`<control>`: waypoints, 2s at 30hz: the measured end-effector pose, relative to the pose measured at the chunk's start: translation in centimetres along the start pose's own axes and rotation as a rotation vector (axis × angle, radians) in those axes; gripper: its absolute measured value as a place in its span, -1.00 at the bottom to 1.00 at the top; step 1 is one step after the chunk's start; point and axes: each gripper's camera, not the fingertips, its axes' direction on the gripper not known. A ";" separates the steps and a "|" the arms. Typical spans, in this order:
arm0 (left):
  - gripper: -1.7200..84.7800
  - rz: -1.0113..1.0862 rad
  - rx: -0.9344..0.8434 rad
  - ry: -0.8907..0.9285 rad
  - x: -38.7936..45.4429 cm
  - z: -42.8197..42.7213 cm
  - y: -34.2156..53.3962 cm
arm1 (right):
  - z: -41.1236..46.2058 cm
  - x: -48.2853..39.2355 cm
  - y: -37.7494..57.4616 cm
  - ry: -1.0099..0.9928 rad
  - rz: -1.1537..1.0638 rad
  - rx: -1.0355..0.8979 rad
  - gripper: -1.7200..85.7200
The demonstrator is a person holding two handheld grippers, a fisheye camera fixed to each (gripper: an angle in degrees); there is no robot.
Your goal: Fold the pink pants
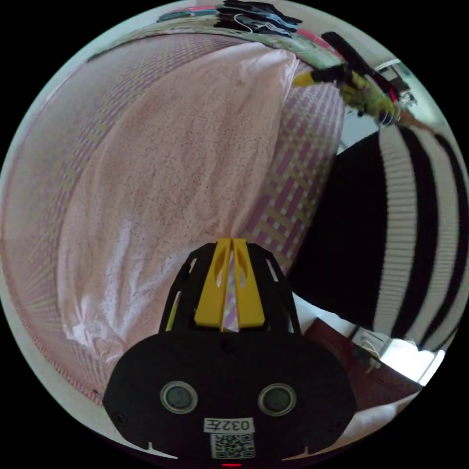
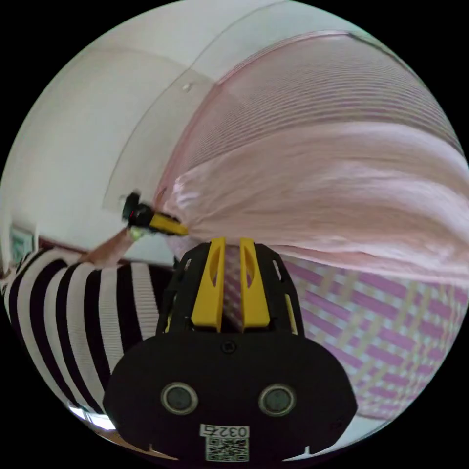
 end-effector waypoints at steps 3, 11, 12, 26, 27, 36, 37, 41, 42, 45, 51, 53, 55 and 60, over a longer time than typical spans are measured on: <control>-0.98 -0.015 0.077 0.242 -7.0 -3.9 0.5 | 6.4 -2.7 0.2 -0.070 -0.124 -0.161 -0.82; -0.98 -0.054 0.183 0.390 -19.5 -9.5 -0.8 | 17.3 -5.2 0.3 -0.006 -0.212 -0.215 -0.80; -0.98 -0.064 0.176 0.420 -20.5 -9.5 -1.0 | 17.7 -5.3 0.1 0.003 -0.218 -0.209 -0.80; -0.97 -0.107 0.150 0.718 -30.2 -10.0 -2.2 | 28.0 -2.0 -2.6 0.317 -0.250 -0.145 -0.79; -0.96 -0.099 0.160 0.721 -30.2 -10.3 -2.1 | 28.5 -1.6 -2.7 0.318 -0.243 -0.154 -0.79; -0.90 0.031 0.070 0.433 -26.2 -13.0 -3.7 | 30.8 3.6 -4.5 0.197 -0.116 -0.099 -0.81; -0.93 0.046 0.057 0.399 -25.9 -13.2 -3.9 | 31.2 4.3 -4.6 0.195 -0.111 -0.106 -0.81; -0.98 -0.012 0.158 0.468 -28.1 -15.5 -3.0 | 32.6 5.7 -3.9 0.172 -0.142 -0.144 -0.80; -0.98 -0.024 0.166 0.478 -28.5 -15.7 -2.8 | 33.0 5.9 -3.6 0.173 -0.148 -0.159 -0.80; -0.98 -0.065 0.201 0.530 -29.9 -16.5 -1.7 | 35.2 6.7 -1.9 0.090 -0.204 -0.288 -0.81; -0.98 -0.076 0.192 0.638 -29.2 -15.5 -1.0 | 35.7 8.9 0.3 0.052 -0.213 -0.328 -0.80; -0.98 -0.070 0.211 0.684 -28.5 -15.5 -0.7 | 34.8 9.9 -0.6 0.083 -0.201 -0.242 -0.80; -0.98 -0.051 0.222 0.712 -27.8 -15.8 -0.5 | 34.7 10.5 -1.6 0.068 -0.192 -0.212 -0.77; -0.98 -0.034 0.220 0.732 -25.6 -16.3 -0.5 | 37.9 11.3 -3.9 0.073 -0.226 -0.272 -0.74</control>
